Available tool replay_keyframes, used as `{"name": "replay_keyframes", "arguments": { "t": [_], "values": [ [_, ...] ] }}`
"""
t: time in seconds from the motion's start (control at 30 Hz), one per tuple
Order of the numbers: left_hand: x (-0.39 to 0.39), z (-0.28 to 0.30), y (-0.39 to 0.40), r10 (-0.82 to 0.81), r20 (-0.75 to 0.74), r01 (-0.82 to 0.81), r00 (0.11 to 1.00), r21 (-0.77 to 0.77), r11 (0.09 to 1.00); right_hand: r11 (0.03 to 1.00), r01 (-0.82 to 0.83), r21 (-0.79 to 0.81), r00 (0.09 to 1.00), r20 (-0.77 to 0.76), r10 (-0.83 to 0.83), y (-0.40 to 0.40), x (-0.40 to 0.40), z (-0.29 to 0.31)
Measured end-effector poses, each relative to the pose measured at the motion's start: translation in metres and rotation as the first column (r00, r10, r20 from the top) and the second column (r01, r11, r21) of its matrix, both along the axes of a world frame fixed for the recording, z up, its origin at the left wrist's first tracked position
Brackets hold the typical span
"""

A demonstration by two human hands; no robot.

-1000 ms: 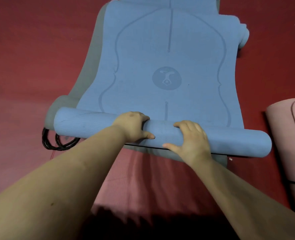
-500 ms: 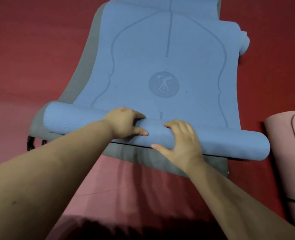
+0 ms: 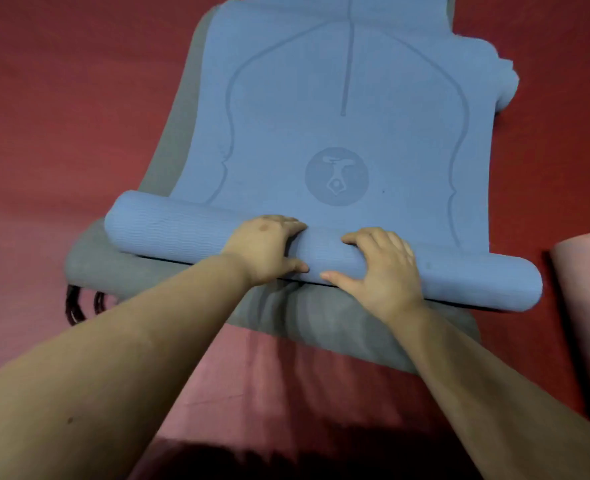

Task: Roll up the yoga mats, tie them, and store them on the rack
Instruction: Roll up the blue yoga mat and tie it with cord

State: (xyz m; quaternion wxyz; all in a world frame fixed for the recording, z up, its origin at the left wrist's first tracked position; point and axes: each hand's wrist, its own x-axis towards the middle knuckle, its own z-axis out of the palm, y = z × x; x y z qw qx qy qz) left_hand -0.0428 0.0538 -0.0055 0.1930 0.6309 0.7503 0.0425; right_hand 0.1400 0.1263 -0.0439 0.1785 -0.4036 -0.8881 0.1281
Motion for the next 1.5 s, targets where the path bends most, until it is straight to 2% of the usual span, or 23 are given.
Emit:
{"name": "replay_keyframes", "arguments": {
  "t": [0.17,0.2,0.3,0.4,0.47,0.5,0.57,0.6,0.73,0.8,0.9,1.0,1.07,1.17,1.27,1.4,1.5],
  "values": [
    [-0.014,0.002,0.024,-0.023,0.016,0.025,1.0,-0.152,0.988,0.985,0.012,-0.174,0.998,0.068,0.0,0.01,-0.01,-0.002],
    [-0.014,0.002,0.025,-0.037,-0.015,0.034,0.999,-0.147,0.989,0.976,0.011,-0.219,0.998,0.069,0.004,0.016,-0.014,0.0],
    [-0.009,-0.004,0.018,-0.051,-0.168,0.051,0.984,-0.007,0.999,0.938,0.019,-0.347,0.996,0.086,0.012,0.031,-0.02,0.001],
    [-0.002,-0.013,0.011,-0.05,-0.143,0.046,0.989,-0.034,0.998,0.901,0.044,-0.431,0.984,0.173,0.034,0.046,-0.028,0.004],
    [-0.005,-0.014,0.017,-0.025,-0.08,0.02,0.997,-0.06,0.998,0.931,0.056,-0.36,0.969,0.246,0.036,0.049,-0.033,0.005],
    [-0.009,-0.014,0.022,-0.003,-0.039,0.0,0.999,-0.068,0.998,0.962,0.058,-0.267,0.971,0.241,0.008,0.047,-0.031,0.003],
    [-0.016,-0.012,0.033,0.03,0.027,-0.027,0.999,-0.107,0.994,0.992,0.056,-0.114,0.991,0.127,-0.042,0.038,-0.024,-0.002],
    [-0.019,-0.011,0.038,0.035,0.04,-0.03,0.999,-0.132,0.991,0.994,0.042,-0.103,0.995,0.093,-0.033,0.033,-0.021,-0.004],
    [-0.027,-0.013,0.049,0.041,0.08,-0.025,0.996,-0.194,0.981,0.974,0.014,-0.225,0.979,0.201,0.033,0.041,-0.025,-0.006],
    [-0.029,-0.014,0.051,0.023,0.058,-0.011,0.998,-0.209,0.978,0.96,0.036,-0.279,0.978,0.209,0.024,0.052,-0.031,-0.006],
    [-0.029,-0.02,0.05,-0.015,-0.07,0.009,0.997,-0.077,0.997,0.937,0.058,-0.345,0.976,0.217,0.019,0.069,-0.039,-0.007],
    [-0.024,-0.031,0.047,0.043,-0.035,-0.043,0.998,-0.008,0.999,0.907,0.063,-0.416,0.962,0.268,0.056,0.083,-0.047,-0.004],
    [-0.025,-0.037,0.049,0.074,-0.004,-0.074,0.997,-0.011,0.997,0.923,0.056,-0.38,0.96,0.274,0.054,0.084,-0.049,-0.003],
    [-0.035,-0.036,0.057,0.06,0.059,-0.058,0.996,-0.044,0.997,0.968,0.037,-0.247,0.98,0.198,0.013,0.074,-0.038,-0.006],
    [-0.042,-0.033,0.064,0.034,0.079,-0.028,0.996,-0.076,0.997,0.966,-0.007,-0.258,0.976,0.207,0.063,0.07,-0.028,-0.012],
    [-0.037,-0.041,0.058,-0.034,-0.016,0.036,0.999,0.075,0.997,0.941,0.0,-0.34,0.981,0.183,0.066,0.092,-0.037,-0.013],
    [-0.027,-0.049,0.056,-0.009,-0.016,0.01,1.0,0.078,0.997,0.93,-0.012,-0.367,0.979,0.187,0.087,0.102,-0.039,-0.013]
  ]
}}
